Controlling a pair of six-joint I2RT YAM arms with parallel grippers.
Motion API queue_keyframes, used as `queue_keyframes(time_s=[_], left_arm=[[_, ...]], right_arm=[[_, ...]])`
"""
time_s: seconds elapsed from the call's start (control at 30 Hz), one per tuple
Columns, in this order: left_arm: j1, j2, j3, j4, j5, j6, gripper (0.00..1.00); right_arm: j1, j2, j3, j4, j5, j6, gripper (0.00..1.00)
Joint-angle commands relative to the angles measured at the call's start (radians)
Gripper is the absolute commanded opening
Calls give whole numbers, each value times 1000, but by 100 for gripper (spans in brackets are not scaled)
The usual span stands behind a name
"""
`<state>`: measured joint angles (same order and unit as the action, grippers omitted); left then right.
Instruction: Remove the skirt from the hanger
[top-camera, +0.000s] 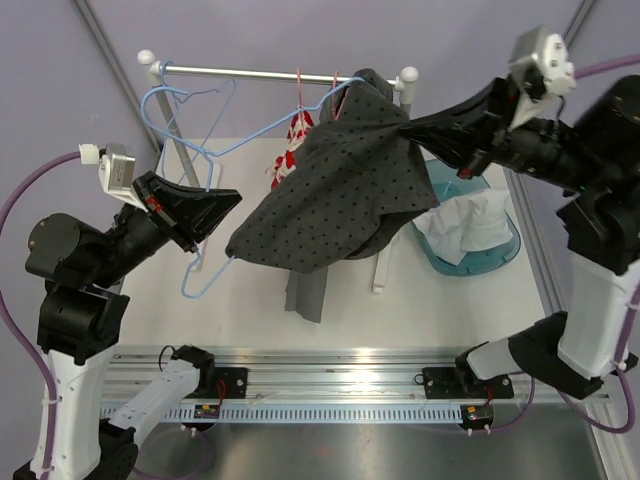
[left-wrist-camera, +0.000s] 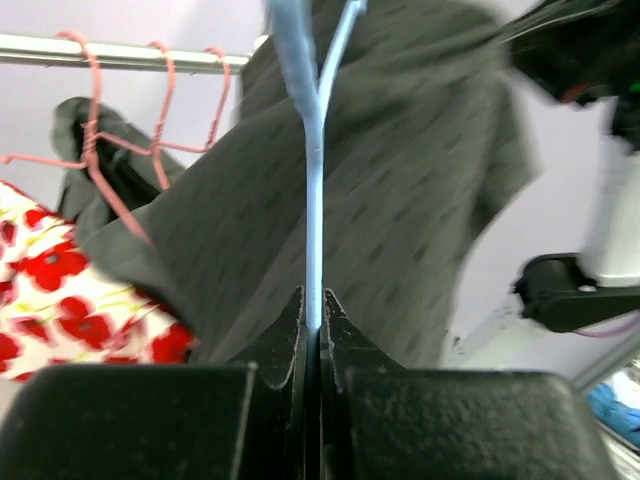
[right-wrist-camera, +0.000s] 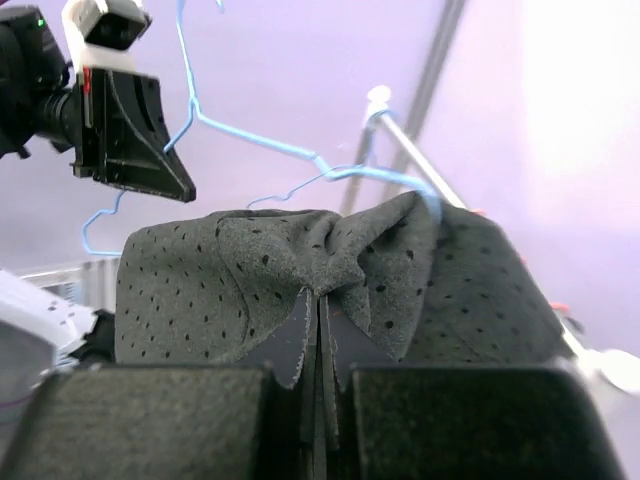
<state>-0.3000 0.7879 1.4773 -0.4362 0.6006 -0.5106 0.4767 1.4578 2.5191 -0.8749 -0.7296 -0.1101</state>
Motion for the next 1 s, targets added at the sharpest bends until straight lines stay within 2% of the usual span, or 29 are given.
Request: queue_keyframes(time_s=[0.0, 0.1, 0.13, 0.3, 0.43, 0.57, 0.73, 0.97], left_arm=[[-1, -30, 47, -58, -77, 89, 0], [-1, -44, 61, -97, -110, 119, 0], [-1, -47, 77, -108, -126, 127, 0], [-1, -76, 90, -162, -188, 176, 0], [-1, -81, 75, -199, -260, 202, 0], [-1, -62, 46, -240, -341, 257, 0], [-1, -93, -15, -248, -485, 305, 0], [-1, -150, -46, -224, -591, 336, 0]], right_arm=[[-47, -77, 61, -25, 111, -29, 0], [-84, -109, 83, -50, 258, -69, 0], [-99, -116, 90, -56, 350, -95, 0], [-122, -158, 73, -50, 568, -166, 0], [-136, -174, 75, -56, 579, -184, 0], [-139, -175, 81, -85, 402, -169, 0], [-142, -185, 80, -64, 586, -201, 0], [-148, -205, 70, -35, 788, -258, 0]])
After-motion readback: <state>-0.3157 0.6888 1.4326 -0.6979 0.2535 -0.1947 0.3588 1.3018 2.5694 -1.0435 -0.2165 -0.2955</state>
